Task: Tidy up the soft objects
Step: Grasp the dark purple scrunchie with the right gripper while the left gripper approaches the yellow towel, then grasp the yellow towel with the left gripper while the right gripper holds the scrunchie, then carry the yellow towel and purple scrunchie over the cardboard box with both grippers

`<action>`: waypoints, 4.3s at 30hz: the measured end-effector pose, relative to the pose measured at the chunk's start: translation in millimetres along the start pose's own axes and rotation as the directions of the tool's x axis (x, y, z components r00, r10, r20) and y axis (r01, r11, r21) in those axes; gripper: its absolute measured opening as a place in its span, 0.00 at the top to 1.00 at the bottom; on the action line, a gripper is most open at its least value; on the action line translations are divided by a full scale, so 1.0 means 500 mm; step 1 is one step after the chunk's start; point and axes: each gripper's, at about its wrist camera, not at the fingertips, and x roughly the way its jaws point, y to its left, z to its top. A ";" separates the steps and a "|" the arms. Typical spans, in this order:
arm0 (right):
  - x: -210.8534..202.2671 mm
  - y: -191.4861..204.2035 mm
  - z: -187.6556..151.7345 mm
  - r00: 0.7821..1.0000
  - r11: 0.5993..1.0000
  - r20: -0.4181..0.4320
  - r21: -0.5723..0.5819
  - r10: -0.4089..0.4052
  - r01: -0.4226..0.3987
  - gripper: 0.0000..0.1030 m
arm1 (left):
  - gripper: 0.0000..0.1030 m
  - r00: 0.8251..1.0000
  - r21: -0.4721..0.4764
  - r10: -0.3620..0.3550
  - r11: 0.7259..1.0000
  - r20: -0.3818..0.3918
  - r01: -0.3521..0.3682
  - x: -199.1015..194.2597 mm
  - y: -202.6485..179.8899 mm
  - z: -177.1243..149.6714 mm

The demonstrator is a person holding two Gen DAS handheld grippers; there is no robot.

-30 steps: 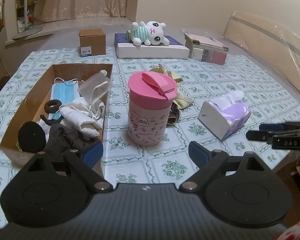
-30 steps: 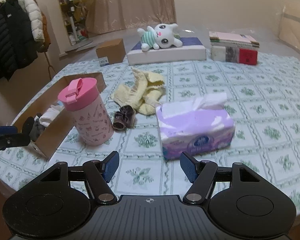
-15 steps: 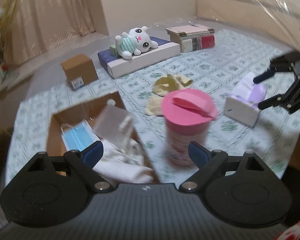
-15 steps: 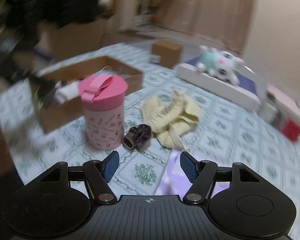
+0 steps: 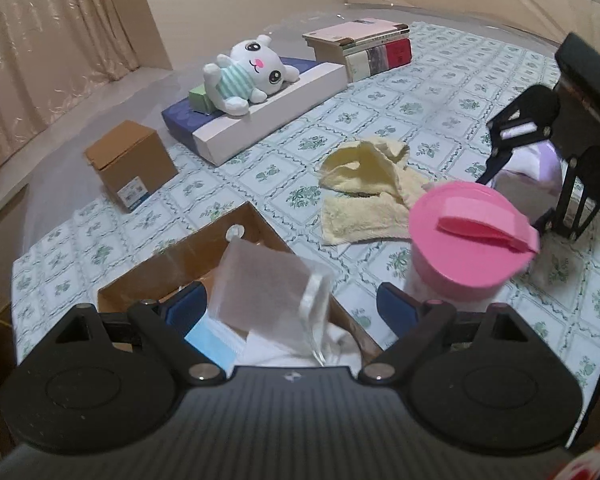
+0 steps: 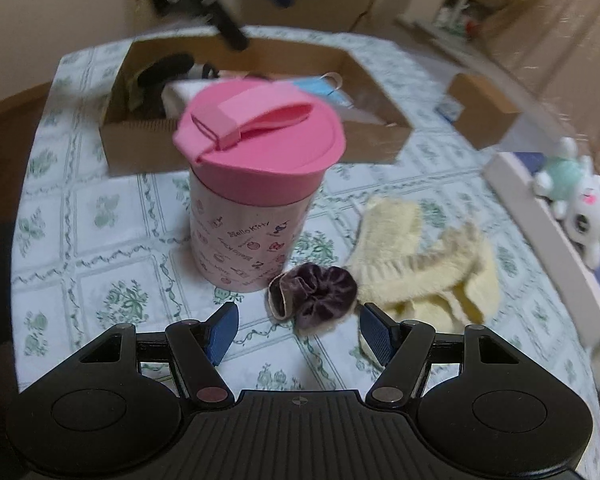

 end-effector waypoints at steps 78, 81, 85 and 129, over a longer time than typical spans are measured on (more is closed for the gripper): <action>-0.098 -0.273 -0.192 0.952 0.772 -0.060 0.572 -0.299 0.278 0.78 | 0.77 0.908 0.411 -0.239 0.831 -0.343 0.374 0.455 -0.160 0.292; -0.127 -0.269 -0.182 0.947 0.754 -0.051 0.593 -0.316 0.284 0.78 | 0.77 0.932 0.349 -0.228 0.880 -0.283 0.321 0.415 -0.142 0.319; -0.172 -0.253 -0.159 0.937 0.727 -0.043 0.619 -0.346 0.297 0.78 | 0.77 0.963 0.248 -0.182 0.941 -0.200 0.229 0.346 -0.116 0.352; -0.373 0.140 0.003 0.924 0.668 0.109 0.722 -0.365 0.179 0.78 | 0.78 0.986 -0.321 0.160 0.933 -0.041 -0.164 -0.305 -0.015 0.040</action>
